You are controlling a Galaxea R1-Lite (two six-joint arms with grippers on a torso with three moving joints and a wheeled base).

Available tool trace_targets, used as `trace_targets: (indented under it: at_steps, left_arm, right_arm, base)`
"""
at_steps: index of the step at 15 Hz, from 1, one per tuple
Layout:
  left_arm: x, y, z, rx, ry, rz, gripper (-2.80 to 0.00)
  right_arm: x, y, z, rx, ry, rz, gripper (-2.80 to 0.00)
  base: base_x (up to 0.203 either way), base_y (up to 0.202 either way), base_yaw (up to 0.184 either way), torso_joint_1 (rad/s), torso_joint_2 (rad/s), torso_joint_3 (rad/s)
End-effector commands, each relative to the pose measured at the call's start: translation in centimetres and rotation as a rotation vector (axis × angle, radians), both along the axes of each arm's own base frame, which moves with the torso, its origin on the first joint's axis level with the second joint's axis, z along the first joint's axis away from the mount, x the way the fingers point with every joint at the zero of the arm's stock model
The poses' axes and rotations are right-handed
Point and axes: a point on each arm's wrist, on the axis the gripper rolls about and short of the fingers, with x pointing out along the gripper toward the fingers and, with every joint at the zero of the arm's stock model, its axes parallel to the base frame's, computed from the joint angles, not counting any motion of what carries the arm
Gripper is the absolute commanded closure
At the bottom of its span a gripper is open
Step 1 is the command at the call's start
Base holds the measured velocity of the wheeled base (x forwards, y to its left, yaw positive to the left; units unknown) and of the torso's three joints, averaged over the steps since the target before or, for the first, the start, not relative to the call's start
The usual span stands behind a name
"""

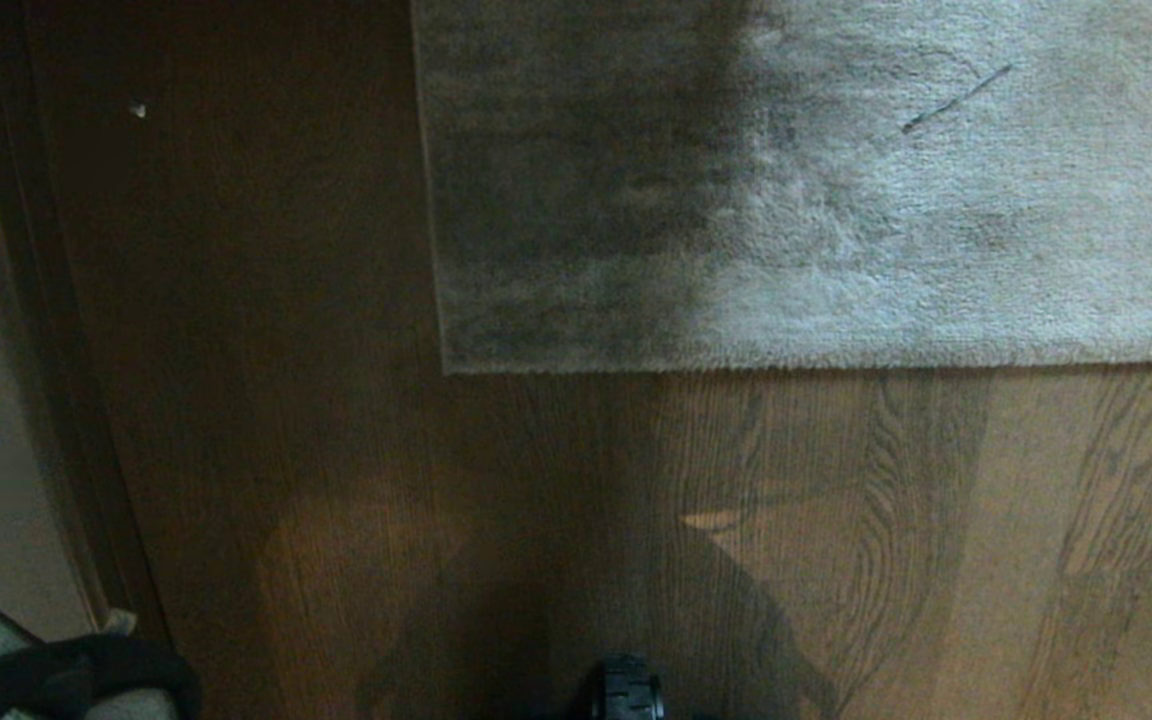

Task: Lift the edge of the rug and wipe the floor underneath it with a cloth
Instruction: Put down the rag

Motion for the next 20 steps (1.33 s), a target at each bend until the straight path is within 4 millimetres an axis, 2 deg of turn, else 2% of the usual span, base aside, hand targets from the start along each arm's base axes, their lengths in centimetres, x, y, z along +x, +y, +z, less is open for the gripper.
trace_targets:
  at_steps: [1, 10, 13, 20]
  left_arm:
    - [0.0, 0.0, 0.0, -0.001, -0.001, 0.001, 0.0]
    - [0.0, 0.0, 0.0, -0.001, -0.001, 0.001, 0.0]
    - [0.0, 0.0, 0.0, -0.001, -0.001, 0.001, 0.0]
    - [0.0, 0.0, 0.0, -0.001, -0.001, 0.001, 0.0]
  right_arm:
    - [0.0, 0.0, 0.0, 0.002, 0.003, -0.001, 0.0]
    - [0.0, 0.0, 0.0, 0.002, 0.003, -0.001, 0.0]
    - [-0.1, 0.0, 0.0, 0.003, -0.007, -0.073, 0.0]
    - [-2.2, 0.0, -0.3, 0.04, -0.284, -0.103, 0.0]
  base:
    - [0.0, 0.0, 0.0, 0.0, 0.0, 0.0]
    - [0.0, 0.0, 0.0, 0.0, 0.0, 0.0]
    - [0.0, 0.0, 0.0, 0.0, 0.0, 0.0]
    - [0.0, 0.0, 0.0, 0.0, 0.0, 0.0]
